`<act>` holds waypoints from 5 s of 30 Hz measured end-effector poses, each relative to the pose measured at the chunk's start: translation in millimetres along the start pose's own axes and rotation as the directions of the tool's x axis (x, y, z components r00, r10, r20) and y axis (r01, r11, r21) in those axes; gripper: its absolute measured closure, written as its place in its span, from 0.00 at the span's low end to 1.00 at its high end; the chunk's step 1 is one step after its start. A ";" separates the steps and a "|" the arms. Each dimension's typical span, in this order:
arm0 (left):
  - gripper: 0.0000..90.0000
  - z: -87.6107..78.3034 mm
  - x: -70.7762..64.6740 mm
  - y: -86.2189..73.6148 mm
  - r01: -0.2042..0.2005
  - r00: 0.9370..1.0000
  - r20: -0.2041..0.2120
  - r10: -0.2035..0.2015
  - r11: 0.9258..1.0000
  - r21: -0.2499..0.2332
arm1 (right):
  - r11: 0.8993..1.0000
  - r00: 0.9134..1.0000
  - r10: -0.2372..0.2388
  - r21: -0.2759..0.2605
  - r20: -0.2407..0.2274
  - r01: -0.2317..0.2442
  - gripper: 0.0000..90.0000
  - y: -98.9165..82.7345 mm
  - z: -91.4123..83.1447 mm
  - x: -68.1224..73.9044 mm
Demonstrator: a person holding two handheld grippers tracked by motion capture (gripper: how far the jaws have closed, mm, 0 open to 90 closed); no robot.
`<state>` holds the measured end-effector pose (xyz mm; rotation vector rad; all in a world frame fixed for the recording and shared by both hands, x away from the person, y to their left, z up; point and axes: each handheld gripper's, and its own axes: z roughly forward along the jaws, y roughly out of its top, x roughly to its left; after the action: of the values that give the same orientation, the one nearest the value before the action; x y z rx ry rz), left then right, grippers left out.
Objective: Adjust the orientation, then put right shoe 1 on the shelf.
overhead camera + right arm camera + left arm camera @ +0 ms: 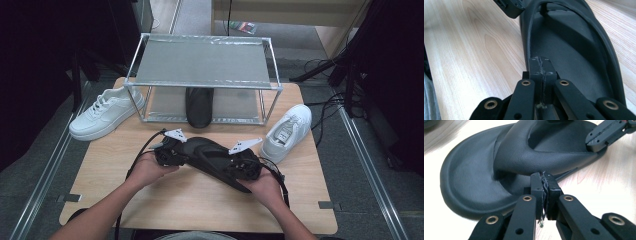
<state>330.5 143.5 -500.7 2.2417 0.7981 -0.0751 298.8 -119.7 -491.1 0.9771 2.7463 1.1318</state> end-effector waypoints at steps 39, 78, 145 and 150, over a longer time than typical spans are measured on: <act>0.97 14.5 -14.6 11.9 -0.046 0.998 0.045 0.046 0.999 0.014 | 0.999 0.999 -0.024 -0.041 -0.047 0.022 0.99 9.8 24.8 29.2; 0.98 20.0 -34.8 8.8 -0.063 0.995 0.084 0.058 0.997 0.054 | 0.988 0.975 0.112 -0.123 0.191 -0.089 0.98 -14.3 -19.1 -4.1; 0.42 -36.2 8.8 2.9 -0.018 1.000 0.015 0.019 0.998 -0.057 | 0.936 0.907 0.336 -0.197 0.255 -0.291 0.81 22.3 -24.0 -29.4; 0.42 -40.6 10.1 3.2 -0.018 1.000 0.016 0.019 0.997 -0.076 | 0.928 0.887 0.360 -0.210 0.290 -0.308 0.81 42.2 -23.5 -48.7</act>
<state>333.1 174.1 -472.2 2.1735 0.7588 -0.0539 355.3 -138.6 -457.2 1.5037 2.2477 1.0856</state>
